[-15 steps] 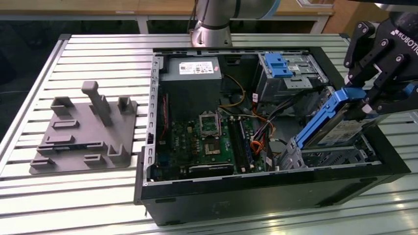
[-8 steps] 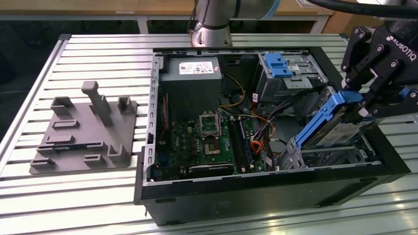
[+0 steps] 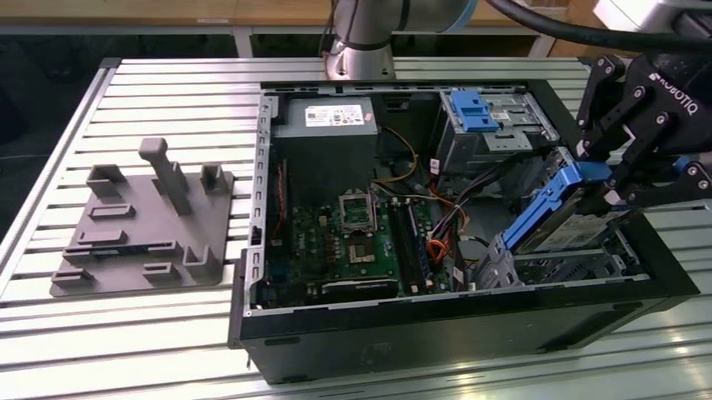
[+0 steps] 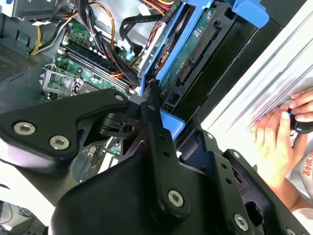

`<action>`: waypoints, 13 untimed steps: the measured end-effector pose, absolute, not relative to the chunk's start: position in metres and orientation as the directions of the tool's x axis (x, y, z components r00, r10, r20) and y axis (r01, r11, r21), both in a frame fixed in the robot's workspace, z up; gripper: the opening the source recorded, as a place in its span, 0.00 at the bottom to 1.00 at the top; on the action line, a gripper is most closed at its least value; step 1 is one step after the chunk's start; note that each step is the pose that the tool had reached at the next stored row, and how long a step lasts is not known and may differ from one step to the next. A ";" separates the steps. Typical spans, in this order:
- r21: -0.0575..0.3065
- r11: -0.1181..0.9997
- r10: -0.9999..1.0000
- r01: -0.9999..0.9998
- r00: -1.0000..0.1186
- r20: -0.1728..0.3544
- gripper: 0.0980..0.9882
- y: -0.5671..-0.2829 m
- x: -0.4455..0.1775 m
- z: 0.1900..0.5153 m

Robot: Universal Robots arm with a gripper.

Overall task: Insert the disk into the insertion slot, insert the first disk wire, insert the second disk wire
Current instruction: 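Insert the disk into the insertion slot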

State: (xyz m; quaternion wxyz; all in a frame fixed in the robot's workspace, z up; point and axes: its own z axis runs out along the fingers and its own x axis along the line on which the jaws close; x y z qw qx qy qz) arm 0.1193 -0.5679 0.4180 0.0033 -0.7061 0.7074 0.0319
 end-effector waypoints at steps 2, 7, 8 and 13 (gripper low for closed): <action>0.040 0.001 -0.999 -0.999 -0.003 -0.050 0.30 -0.568 0.119 0.415; 0.040 0.001 -0.999 -0.999 -0.003 -0.050 0.30 -0.568 0.119 0.407; 0.040 0.001 -0.999 -0.999 -0.003 -0.050 0.30 -0.568 0.119 0.405; 0.040 0.001 -0.999 -0.999 -0.003 -0.049 0.44 -0.568 0.119 0.402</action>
